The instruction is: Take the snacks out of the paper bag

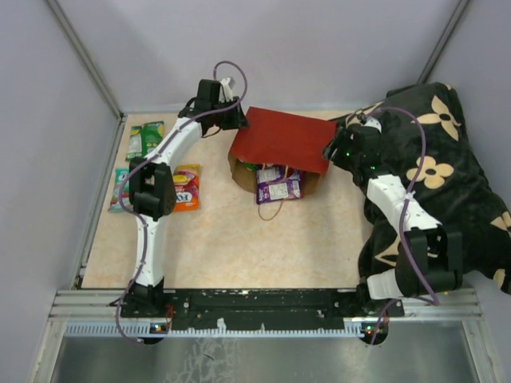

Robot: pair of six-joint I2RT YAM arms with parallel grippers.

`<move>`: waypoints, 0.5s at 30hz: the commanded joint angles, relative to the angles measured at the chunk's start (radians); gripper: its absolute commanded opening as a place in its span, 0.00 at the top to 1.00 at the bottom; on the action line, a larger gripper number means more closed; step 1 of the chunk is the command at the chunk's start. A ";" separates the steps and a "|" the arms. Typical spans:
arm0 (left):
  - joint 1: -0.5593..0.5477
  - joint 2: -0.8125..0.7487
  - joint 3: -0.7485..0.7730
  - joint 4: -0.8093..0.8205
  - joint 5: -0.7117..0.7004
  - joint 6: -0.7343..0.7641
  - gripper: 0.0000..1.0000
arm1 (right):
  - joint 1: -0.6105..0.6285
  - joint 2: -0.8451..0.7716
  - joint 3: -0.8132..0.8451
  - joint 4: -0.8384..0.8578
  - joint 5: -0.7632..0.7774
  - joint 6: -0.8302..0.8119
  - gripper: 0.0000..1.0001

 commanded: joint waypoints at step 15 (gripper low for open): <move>-0.136 -1.347 -1.404 0.369 -0.111 -0.147 0.26 | -0.004 -0.316 0.004 -0.151 0.102 -0.048 0.16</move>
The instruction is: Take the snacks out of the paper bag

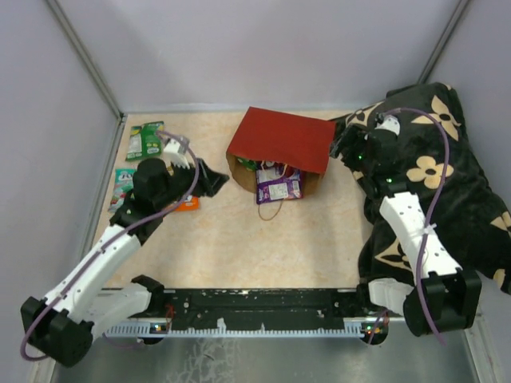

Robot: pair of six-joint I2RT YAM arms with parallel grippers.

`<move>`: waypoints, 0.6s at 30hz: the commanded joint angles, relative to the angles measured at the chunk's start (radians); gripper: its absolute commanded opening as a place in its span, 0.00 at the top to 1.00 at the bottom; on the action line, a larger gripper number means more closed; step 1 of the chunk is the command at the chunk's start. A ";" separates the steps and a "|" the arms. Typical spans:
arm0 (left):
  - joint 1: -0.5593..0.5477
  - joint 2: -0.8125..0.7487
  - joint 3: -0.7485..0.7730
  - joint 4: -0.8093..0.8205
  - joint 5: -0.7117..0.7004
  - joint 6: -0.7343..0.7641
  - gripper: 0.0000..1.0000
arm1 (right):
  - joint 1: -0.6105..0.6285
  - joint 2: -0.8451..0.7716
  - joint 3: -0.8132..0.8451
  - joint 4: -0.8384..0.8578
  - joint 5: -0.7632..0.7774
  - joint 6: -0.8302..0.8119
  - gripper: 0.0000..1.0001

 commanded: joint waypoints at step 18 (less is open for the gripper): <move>-0.270 0.142 -0.391 0.544 -0.049 -0.288 0.10 | -0.004 -0.206 -0.065 -0.056 0.013 -0.005 0.17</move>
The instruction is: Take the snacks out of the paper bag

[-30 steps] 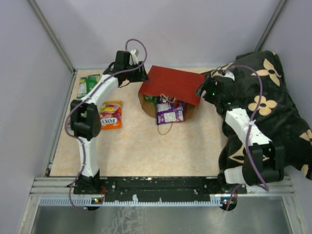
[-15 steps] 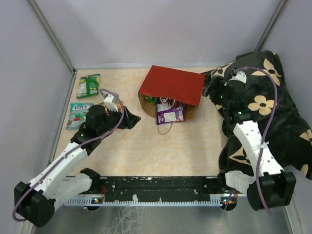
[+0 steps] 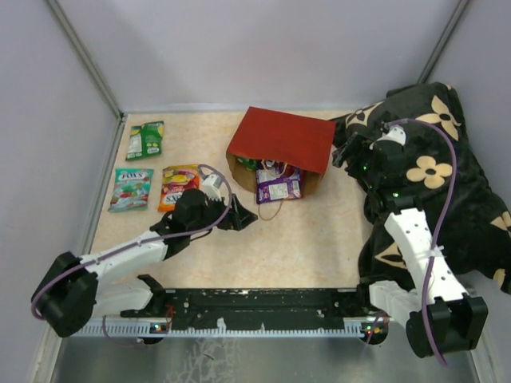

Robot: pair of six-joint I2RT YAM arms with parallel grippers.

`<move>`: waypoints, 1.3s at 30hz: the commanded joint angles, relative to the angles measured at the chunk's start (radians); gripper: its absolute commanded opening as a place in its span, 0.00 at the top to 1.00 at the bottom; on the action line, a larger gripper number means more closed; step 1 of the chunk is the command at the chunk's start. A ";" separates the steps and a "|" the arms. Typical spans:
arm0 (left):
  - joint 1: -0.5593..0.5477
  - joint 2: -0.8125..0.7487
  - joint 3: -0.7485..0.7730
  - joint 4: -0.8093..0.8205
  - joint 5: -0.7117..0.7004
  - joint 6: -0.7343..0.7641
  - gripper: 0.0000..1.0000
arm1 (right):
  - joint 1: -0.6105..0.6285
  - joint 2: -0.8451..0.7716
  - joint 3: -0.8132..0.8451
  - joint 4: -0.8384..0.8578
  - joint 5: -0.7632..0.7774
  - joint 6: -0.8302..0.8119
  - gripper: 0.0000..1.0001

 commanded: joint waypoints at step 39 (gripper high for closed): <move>0.375 0.800 0.692 0.137 0.171 0.097 0.17 | -0.004 -0.070 -0.004 0.021 -0.078 0.002 0.17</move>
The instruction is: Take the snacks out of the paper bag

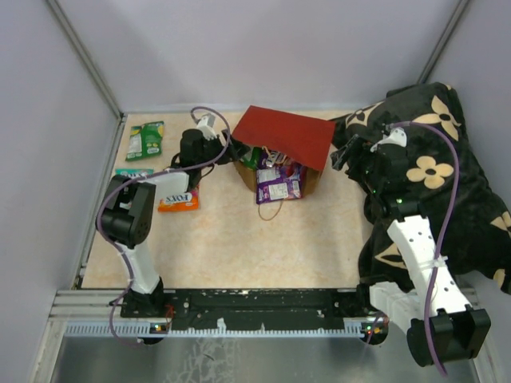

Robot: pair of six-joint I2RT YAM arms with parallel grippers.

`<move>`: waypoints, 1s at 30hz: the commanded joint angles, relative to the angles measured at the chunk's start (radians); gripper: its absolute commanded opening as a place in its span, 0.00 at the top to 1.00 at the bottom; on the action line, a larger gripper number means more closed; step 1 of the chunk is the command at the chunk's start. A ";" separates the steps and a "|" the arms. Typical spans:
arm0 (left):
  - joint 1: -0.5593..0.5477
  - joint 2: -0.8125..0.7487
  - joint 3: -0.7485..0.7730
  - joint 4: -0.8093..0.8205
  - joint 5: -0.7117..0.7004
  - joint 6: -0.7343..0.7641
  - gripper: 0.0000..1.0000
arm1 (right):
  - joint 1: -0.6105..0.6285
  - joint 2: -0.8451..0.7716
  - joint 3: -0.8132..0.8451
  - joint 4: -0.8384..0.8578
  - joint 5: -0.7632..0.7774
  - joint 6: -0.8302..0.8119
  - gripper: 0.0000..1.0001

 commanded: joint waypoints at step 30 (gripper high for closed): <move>-0.070 -0.232 -0.285 0.169 0.044 -0.245 0.26 | -0.002 0.004 -0.028 0.117 -0.053 -0.020 0.15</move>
